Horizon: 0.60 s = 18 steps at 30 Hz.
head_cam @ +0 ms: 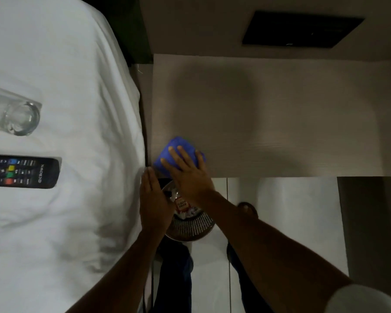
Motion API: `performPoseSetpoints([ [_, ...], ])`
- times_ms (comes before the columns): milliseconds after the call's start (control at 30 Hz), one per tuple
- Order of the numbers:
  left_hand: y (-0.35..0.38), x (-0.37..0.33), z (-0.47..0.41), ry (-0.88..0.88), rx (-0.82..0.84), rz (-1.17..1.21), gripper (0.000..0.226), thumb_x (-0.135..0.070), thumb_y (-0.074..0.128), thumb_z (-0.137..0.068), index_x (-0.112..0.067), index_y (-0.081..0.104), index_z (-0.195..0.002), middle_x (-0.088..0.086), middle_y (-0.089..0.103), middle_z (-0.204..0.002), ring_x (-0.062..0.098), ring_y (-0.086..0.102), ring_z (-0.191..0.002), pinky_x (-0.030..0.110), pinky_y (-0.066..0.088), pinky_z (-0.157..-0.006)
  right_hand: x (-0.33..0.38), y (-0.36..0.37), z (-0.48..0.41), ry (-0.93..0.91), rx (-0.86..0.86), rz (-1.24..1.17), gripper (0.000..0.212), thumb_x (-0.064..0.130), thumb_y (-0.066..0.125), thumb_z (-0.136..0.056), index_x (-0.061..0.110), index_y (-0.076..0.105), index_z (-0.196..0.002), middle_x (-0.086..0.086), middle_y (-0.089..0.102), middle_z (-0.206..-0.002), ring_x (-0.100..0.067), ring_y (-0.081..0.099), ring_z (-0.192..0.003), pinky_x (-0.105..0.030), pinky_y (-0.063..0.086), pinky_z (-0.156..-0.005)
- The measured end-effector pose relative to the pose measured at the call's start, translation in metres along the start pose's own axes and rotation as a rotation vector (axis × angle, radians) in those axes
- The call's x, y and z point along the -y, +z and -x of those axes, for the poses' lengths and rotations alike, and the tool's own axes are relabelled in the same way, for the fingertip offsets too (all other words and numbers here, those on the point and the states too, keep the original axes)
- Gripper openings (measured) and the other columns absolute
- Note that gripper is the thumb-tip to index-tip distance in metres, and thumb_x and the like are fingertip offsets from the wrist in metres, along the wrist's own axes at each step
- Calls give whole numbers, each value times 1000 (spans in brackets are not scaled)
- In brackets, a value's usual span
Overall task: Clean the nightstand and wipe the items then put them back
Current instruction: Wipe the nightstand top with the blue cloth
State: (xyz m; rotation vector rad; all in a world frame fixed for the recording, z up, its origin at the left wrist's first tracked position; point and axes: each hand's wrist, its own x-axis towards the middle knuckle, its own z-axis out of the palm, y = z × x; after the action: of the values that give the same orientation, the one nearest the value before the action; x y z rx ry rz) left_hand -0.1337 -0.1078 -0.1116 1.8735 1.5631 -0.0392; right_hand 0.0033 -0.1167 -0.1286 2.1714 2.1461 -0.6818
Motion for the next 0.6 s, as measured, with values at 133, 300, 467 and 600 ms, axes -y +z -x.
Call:
performPoseSetpoints([
  [133,-5,-9,19,24,31,58,82,-24,56,-92,-19,2,-154,7,11,-164,24,12,-151,40,21,-120,-36,-8,39,126,30,-2,63,47,35,-97,36,1,-149,-2,-11,-160,-23,-17,-145,-62,3,-115],
  [300,-33,-42,33,296,-32,57,63,-37,33,-81,-21,37,-141,5,49,-145,23,41,-137,43,36,-112,-99,-34,88,325,166,100,117,60,64,-76,28,-27,-144,-10,-24,-156,-32,-19,-143,-61,2,-116],
  [467,-73,-52,50,375,-197,15,33,-32,39,-90,-24,61,-113,-4,68,-110,11,61,-101,18,45,-84,-83,-58,76,295,283,334,97,24,64,-86,10,-9,-148,-28,0,-156,-46,10,-142,-60,20,-113],
  [600,-126,-53,61,49,-496,280,22,-36,45,-95,-31,60,-110,-7,71,-97,14,67,-84,21,51,-74,-69,-85,70,421,42,-290,59,10,62,-83,13,38,-137,-18,54,-129,-37,56,-111,-50,49,-91],
])
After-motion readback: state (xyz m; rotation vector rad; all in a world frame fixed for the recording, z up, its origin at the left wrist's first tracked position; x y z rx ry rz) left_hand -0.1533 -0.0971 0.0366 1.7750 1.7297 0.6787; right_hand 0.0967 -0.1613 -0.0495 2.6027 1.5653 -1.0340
